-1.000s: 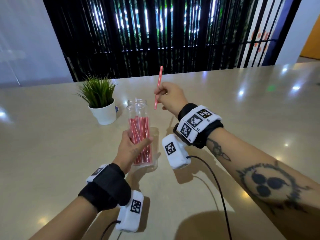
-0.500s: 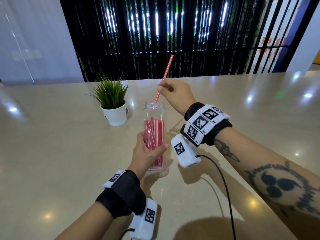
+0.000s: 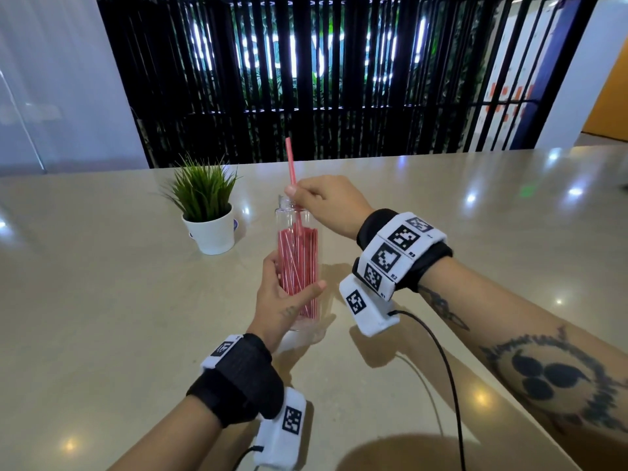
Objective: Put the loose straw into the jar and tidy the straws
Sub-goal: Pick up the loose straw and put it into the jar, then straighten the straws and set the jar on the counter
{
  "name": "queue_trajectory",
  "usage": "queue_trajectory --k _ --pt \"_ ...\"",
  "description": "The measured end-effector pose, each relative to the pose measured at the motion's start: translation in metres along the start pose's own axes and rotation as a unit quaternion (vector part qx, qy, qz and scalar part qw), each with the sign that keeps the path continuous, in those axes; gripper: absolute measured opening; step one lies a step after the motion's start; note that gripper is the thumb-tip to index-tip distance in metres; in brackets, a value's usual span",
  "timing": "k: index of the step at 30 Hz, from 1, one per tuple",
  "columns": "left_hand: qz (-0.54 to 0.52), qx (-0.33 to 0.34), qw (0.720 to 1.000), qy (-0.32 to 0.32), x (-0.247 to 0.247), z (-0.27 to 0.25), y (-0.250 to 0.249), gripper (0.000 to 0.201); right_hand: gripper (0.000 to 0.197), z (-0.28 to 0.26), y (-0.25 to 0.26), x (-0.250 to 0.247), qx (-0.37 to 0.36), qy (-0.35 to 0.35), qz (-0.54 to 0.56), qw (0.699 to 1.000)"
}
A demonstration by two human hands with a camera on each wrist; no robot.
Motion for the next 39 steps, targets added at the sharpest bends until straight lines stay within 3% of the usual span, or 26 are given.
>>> queue_trajectory --k 6,11,15,19,22,24,29,39 --pt "-0.013 0.024 1.0 -0.005 0.002 0.005 -0.004 0.066 0.04 -0.006 0.011 -0.006 -0.012 -0.002 0.0 1.0" --pt "-0.019 0.038 0.999 -0.018 0.0 0.008 -0.009 0.069 0.051 -0.006 0.018 -0.016 -0.024 -0.034 0.004 0.999" --pt "-0.023 0.058 0.998 -0.019 -0.003 0.007 -0.018 0.068 0.029 -0.011 0.021 -0.029 -0.03 -0.102 0.082 0.991" --pt "-0.027 0.073 0.997 -0.023 -0.009 0.008 -0.028 0.065 0.053 -0.028 0.0 -0.029 0.056 -0.161 0.186 0.968" --pt "-0.028 0.08 0.996 -0.012 -0.01 0.009 -0.035 0.06 0.067 -0.051 -0.022 0.007 0.161 -0.113 0.262 0.945" --pt "-0.022 0.095 0.995 0.001 -0.01 0.01 -0.04 0.059 0.07 -0.062 -0.028 0.031 0.193 -0.069 0.287 0.936" --pt "-0.004 0.094 0.995 0.042 -0.003 0.008 -0.037 0.063 0.065 -0.071 -0.034 0.042 0.187 -0.094 0.255 0.944" --pt "-0.004 0.089 0.995 0.054 0.008 -0.008 -0.031 0.057 0.063 -0.093 -0.03 0.036 0.181 -0.1 0.243 0.948"
Point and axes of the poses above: each hand's wrist, its own z-axis towards the middle knuckle, its own x-axis out of the palm, y = z × x, the point moved 9 cm from there along z, towards the middle knuckle, and after that the axes turned 11 degrees about z, right-handed, at the moved point
